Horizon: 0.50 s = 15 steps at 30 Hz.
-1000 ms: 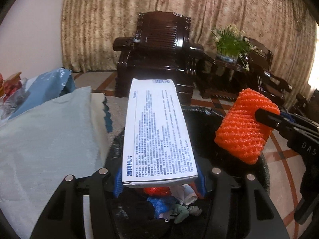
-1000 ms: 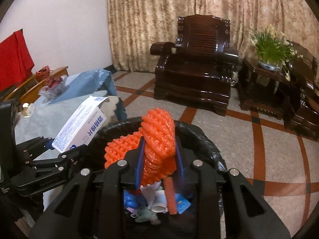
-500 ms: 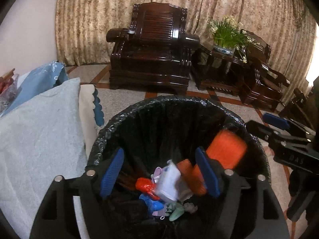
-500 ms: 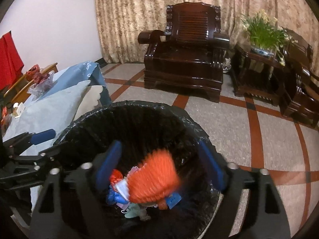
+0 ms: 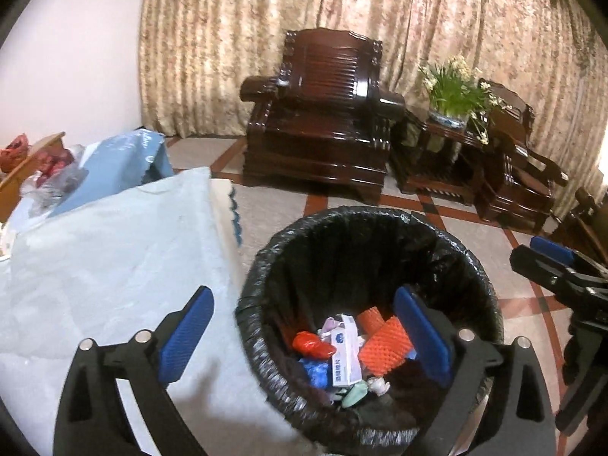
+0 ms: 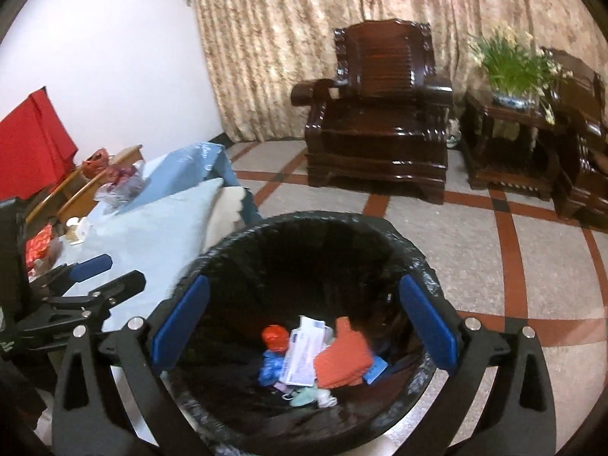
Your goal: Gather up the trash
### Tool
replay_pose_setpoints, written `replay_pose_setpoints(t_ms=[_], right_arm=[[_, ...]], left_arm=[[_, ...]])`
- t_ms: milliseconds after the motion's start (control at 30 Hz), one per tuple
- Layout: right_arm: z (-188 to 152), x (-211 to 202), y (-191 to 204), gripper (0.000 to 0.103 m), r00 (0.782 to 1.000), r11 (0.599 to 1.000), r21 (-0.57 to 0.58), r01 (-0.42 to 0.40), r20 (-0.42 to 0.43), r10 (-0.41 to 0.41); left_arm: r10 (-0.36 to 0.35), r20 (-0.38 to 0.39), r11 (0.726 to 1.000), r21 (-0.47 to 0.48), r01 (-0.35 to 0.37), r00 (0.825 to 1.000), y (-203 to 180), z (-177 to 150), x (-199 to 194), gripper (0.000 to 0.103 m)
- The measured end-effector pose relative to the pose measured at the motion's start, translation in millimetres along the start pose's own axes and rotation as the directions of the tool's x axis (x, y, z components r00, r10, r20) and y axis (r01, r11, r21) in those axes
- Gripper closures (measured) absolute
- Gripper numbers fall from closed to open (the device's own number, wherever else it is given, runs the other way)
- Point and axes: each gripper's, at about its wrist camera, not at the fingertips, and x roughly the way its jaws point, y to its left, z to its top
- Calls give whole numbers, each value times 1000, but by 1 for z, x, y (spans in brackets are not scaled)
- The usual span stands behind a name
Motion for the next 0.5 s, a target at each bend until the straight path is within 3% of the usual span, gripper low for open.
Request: replay_pose_setpoints(t_ms=[500], right_arm=[[5,-66,65,5,998,996,-77,-44,37,47]], left_arm=[[94,45,995,-45,-92,995,18,-25,-86,8]])
